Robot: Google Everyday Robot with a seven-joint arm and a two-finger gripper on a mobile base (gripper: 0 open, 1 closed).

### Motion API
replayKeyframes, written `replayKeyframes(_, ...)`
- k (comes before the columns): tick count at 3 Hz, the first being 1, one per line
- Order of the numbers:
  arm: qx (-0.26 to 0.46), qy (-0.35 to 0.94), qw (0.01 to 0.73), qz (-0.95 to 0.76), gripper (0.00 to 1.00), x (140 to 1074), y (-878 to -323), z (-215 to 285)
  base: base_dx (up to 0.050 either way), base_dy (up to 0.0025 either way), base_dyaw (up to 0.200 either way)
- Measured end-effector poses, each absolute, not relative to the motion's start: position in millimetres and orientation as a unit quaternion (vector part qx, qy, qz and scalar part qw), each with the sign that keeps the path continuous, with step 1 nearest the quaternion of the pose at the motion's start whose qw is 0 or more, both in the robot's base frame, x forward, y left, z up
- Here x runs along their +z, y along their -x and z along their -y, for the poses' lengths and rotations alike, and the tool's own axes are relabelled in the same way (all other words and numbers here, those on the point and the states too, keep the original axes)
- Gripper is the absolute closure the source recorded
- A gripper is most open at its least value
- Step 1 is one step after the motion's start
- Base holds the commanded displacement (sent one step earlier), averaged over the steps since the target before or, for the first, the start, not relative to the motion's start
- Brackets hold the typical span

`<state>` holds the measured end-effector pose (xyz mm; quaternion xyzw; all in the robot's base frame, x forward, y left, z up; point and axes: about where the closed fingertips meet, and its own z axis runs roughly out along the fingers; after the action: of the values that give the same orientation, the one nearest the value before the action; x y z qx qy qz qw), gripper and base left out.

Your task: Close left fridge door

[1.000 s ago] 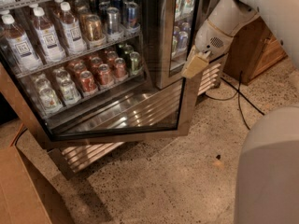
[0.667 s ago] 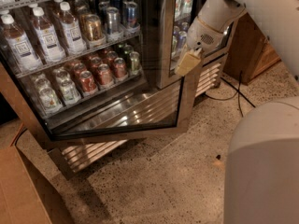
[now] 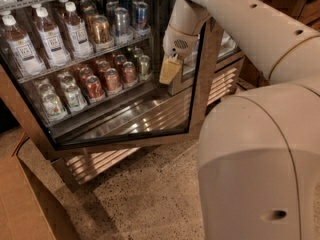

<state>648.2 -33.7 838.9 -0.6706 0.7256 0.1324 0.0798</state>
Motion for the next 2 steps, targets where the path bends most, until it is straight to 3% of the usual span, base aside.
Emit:
replayKeyframes(1, 0.132, 0.671, 0.08, -0.726, 1.0, 838.9, -648.2, 33.7, 0.0, 0.00003, -0.2)
replayKeyframes(2, 0.132, 0.671, 0.08, -0.726, 1.0, 838.9, -648.2, 33.7, 0.05, -0.00006, 0.002)
